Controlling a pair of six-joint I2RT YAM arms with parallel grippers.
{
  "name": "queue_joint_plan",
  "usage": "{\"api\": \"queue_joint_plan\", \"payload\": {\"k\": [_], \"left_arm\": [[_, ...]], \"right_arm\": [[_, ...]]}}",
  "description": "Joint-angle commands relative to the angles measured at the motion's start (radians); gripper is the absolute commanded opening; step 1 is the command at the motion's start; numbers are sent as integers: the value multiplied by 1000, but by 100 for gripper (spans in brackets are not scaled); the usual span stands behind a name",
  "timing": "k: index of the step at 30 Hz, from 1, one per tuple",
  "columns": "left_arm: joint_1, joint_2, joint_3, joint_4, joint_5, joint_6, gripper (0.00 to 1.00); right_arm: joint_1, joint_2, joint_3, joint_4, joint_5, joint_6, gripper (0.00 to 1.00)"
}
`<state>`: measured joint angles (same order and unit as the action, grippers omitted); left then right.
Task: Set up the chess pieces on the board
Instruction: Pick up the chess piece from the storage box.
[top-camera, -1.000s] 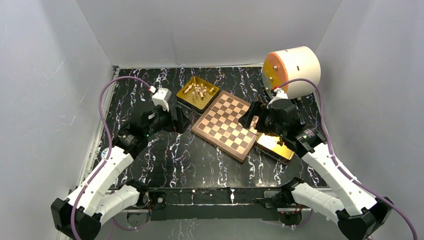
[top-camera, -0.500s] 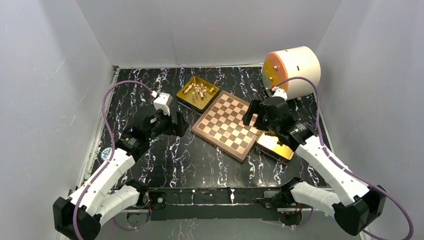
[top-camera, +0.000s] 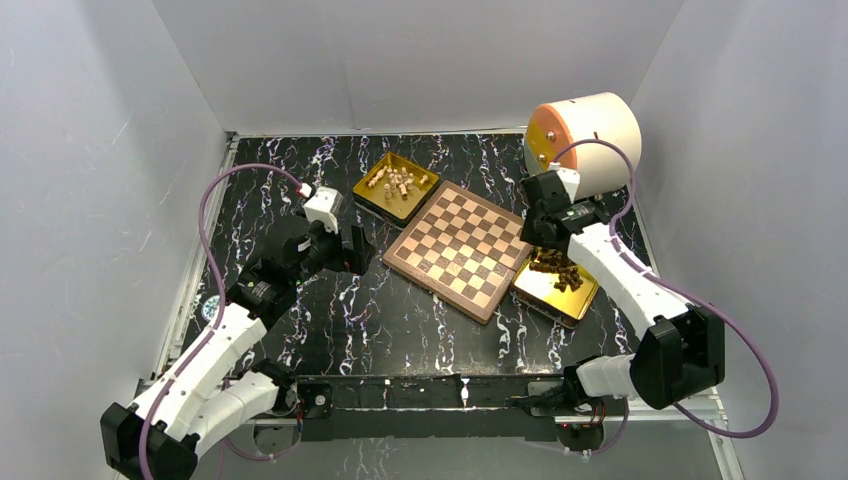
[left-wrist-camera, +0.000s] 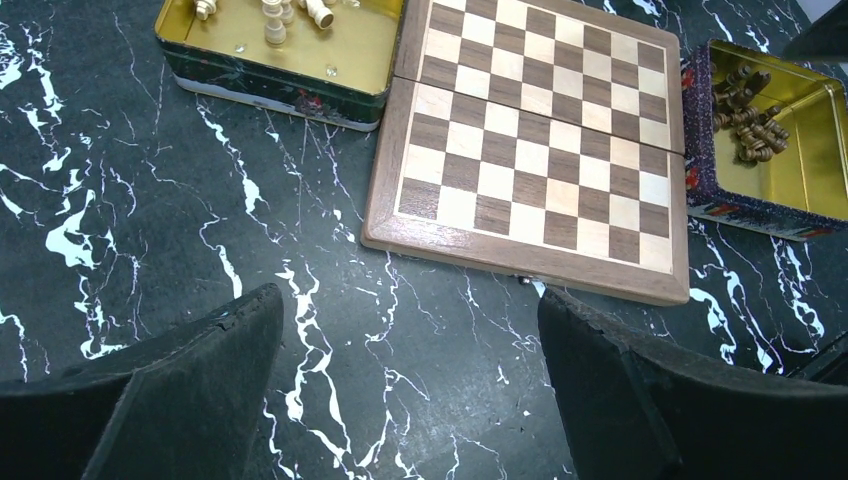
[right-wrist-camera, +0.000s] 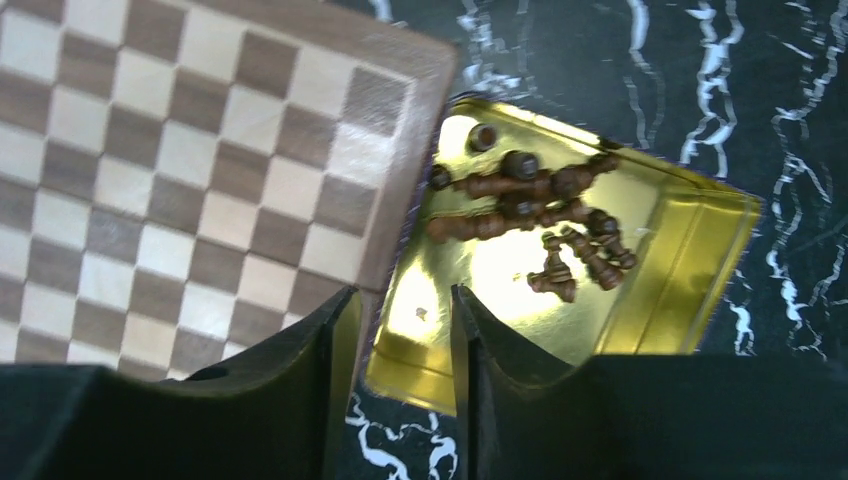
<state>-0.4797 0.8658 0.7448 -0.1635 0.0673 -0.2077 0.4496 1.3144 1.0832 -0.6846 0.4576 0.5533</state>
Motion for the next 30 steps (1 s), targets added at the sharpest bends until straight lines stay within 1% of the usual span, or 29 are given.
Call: {"api": "queue_joint_plan", "payload": {"k": [1,5,10,14,19,24,30], "left_arm": [[-14,-16,-9,20,5,19,95],[-15,-28,-8,16,-13,19,95],[-14,-37,-10,18,-11,14,95],[-16,-30,-10,16,-17,16,95],[-16,-39,-10,13,-24,17,95],[-16,-39,-12,14,-23,19,95],[-16,-39,-10,14,-23,21,95]], "right_arm": [[-105,5,-15,40,3,-21,43],[-172,32,-57,82,-12,-14,36],[-247,67,-68,117,9,-12,34],[-256,111,-40,103,46,-15,33],[-266,152,-50,116,90,-36,31],[-270,173,-49,134,72,-53,29],[-270,202,-52,131,66,-67,31]]}}
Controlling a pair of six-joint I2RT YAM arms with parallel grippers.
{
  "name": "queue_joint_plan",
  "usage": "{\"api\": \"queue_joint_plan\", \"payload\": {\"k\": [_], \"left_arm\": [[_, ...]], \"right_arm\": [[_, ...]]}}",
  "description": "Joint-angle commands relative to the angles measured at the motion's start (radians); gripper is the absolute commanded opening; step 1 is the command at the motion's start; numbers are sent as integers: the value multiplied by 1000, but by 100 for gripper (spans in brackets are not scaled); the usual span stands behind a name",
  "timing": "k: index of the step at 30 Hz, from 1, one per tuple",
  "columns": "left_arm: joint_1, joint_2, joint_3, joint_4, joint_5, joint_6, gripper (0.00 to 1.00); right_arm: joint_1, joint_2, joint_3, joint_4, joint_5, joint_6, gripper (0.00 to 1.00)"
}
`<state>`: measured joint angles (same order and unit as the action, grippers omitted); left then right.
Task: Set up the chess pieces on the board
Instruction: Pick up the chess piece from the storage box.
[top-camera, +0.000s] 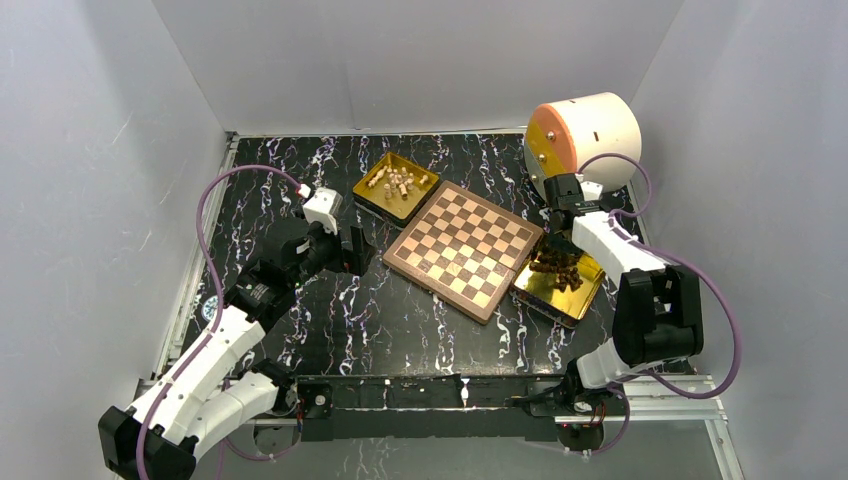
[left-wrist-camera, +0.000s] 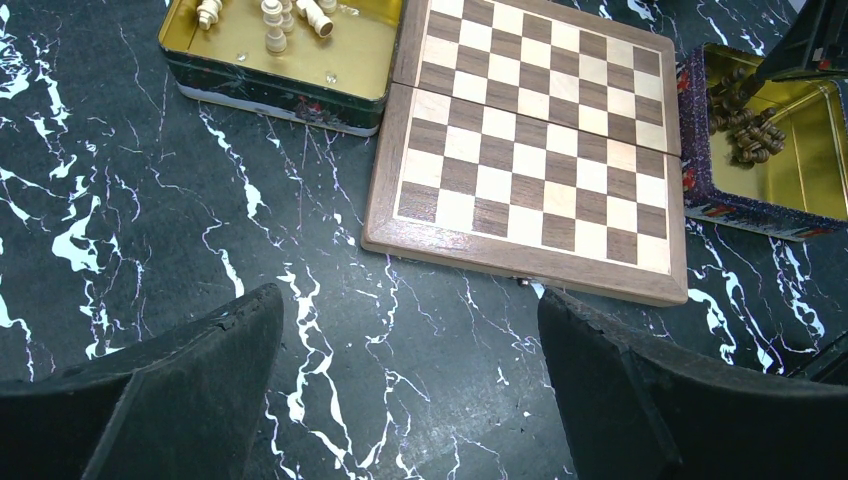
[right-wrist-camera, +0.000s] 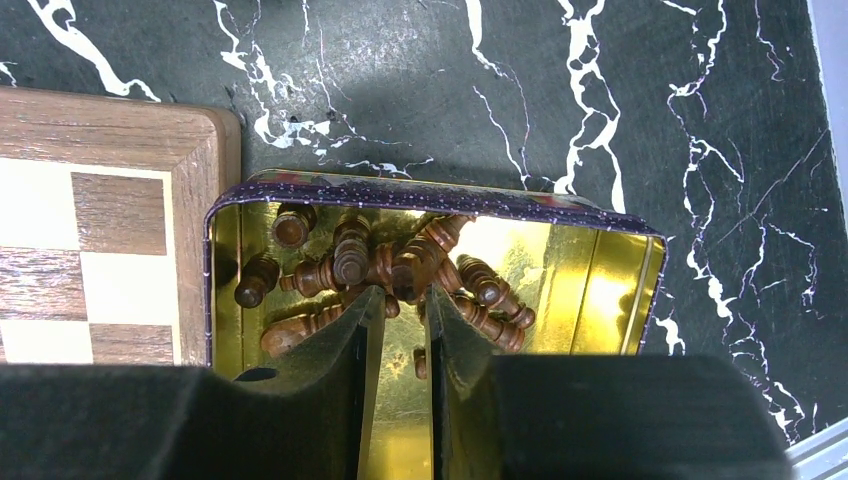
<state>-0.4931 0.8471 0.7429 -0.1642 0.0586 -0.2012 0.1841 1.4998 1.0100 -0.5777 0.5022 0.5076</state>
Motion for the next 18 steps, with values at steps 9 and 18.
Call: {"api": "queue_joint_plan", "payload": {"k": [9,18], "left_arm": [[-2,-22,-9,14,-19,16,95],[-2,-26,-8,14,-18,16,95]], "right_arm": [[-5,35,25,15,47,-36,33],[-3,38,24,13,57,-51,33]]}}
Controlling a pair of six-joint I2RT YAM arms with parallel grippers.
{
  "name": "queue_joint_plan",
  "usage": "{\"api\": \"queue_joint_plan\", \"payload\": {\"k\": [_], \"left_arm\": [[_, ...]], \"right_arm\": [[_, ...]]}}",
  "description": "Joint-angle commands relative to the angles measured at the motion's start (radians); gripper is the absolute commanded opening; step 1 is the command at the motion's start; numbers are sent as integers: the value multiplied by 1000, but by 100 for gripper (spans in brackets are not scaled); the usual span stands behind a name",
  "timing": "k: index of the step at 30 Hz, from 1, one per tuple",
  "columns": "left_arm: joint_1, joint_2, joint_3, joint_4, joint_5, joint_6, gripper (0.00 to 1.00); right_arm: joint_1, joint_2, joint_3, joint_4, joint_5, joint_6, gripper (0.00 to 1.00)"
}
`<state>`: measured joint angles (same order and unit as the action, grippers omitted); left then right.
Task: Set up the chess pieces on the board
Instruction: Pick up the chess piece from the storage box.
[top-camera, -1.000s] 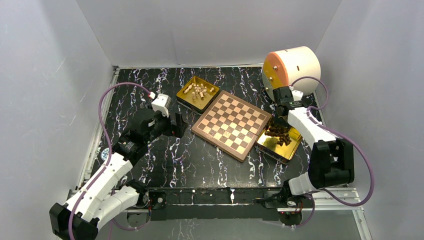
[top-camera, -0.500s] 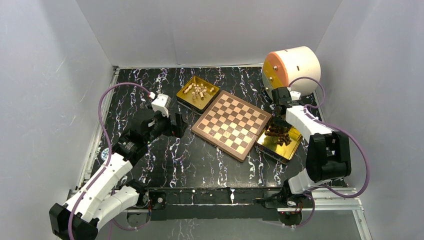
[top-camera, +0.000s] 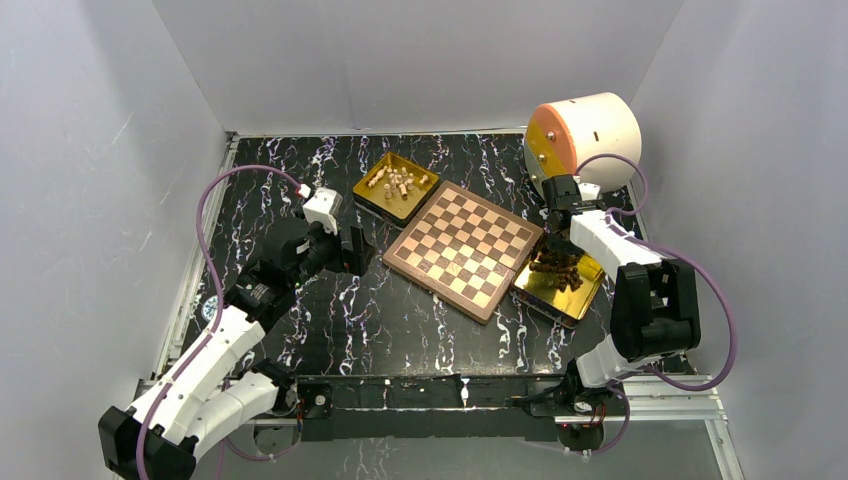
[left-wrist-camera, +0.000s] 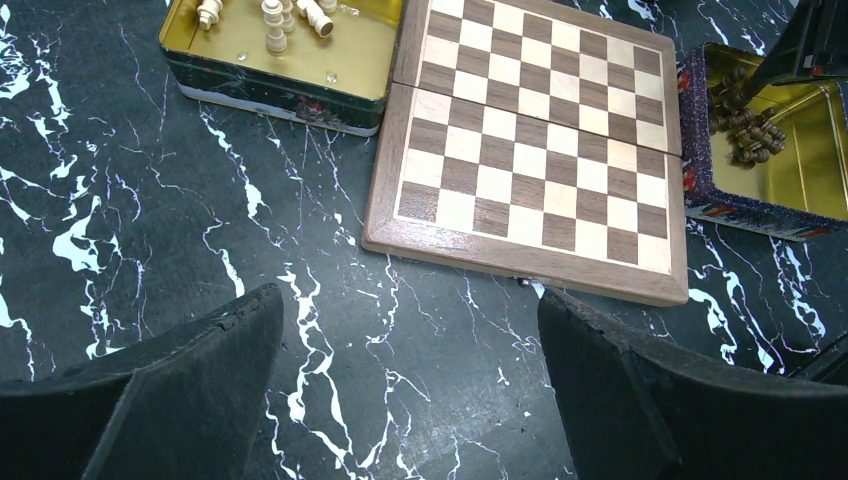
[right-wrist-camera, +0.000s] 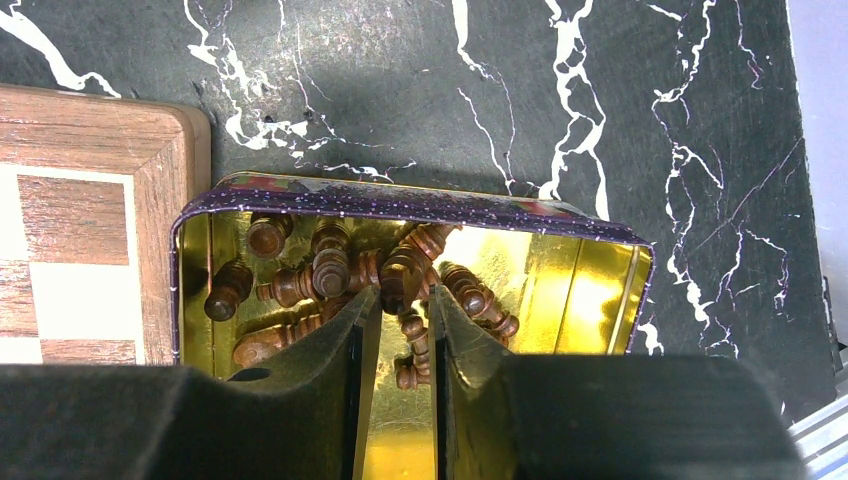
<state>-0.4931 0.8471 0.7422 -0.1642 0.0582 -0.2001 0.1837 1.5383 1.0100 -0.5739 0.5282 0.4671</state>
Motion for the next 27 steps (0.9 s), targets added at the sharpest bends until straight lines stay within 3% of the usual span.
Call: {"api": "queue_joint_plan", "payload": {"k": [1,9,15,22,27], "left_arm": [[-2,-26,-8,14,-18,15,95],[-3,-29,-8,11,-17,16,95],[-3,-33,-9,11,-18,16,95],[-2,-34,-9,9,-18,15,95],[-2,-27,-9,12,-18,13,95]], "right_arm": [[-4,2,24,9,29,-13,33],[-3,8,27,-2,36,-25,31],[-4,28,31,-9,23,-24,36],[-4,21,49,-39,16,-28,20],[0,-27,91,-91,-3,-27,16]]}}
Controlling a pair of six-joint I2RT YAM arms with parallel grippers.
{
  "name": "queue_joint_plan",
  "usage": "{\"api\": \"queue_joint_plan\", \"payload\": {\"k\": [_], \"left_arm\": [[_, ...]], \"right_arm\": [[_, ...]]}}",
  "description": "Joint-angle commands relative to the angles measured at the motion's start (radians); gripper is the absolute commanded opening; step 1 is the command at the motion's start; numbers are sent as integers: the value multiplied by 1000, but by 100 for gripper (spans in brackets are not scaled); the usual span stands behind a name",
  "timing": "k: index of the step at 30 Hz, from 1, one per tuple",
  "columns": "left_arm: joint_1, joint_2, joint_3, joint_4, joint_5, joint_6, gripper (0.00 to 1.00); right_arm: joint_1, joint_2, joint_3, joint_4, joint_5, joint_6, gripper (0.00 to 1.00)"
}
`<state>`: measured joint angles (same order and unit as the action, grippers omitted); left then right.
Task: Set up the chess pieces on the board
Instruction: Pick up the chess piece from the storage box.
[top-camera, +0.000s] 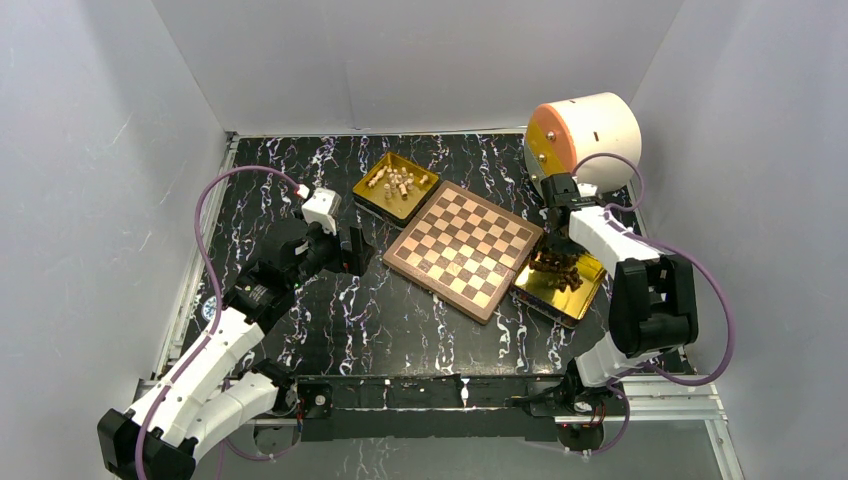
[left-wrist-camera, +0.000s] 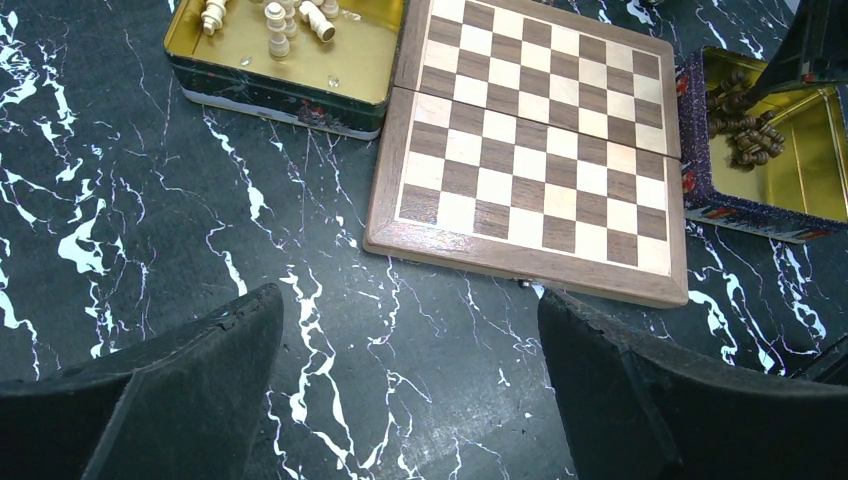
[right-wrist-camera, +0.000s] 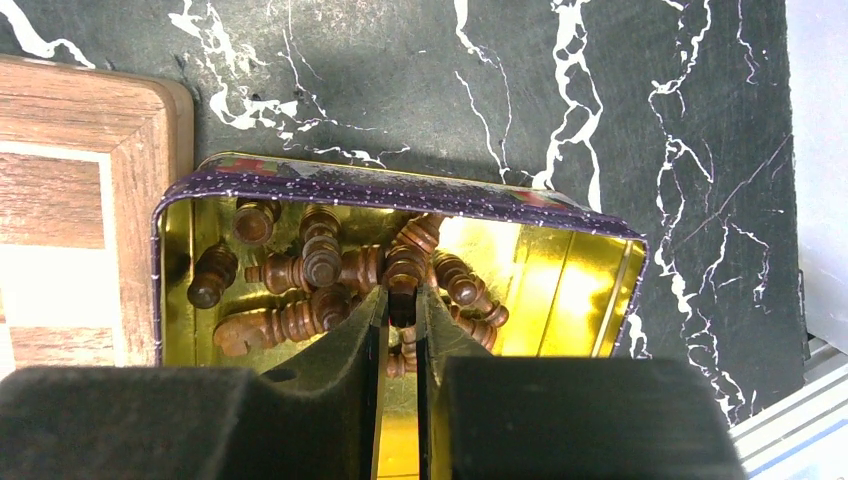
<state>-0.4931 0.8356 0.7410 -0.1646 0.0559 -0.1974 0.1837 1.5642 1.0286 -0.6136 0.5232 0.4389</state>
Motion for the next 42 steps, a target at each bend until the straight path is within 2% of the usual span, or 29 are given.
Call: {"api": "queue_joint_plan", "payload": {"k": [1,13,19,24,30,37,39,42], "left_arm": [[-2,-14,-9,13,-16,10,95],[-4,6,-8,16,-3,7,94],[-5,15,-9,20,2,-2,92],[-8,23,-12,22,25,-34,90],[-9,47,-5,45,90,-138,85],[-9,140,16,136,290,-423,76],[-9,172,35,156,328,-487,74],[-9,219,80,155,363,-557,72]], "right_arm": [[2,-66,81,-62,0,1,16],[3,-202,110,-130,-54,2,16],[7,-263,136,-171,-138,7,15],[8,-371,128,-101,-354,-19,15],[8,-456,92,11,-624,18,13],[23,-517,-26,275,-1050,-14,14],[55,-526,-46,327,-1107,-25,13],[147,-536,-67,358,-1092,-75,12]]}}
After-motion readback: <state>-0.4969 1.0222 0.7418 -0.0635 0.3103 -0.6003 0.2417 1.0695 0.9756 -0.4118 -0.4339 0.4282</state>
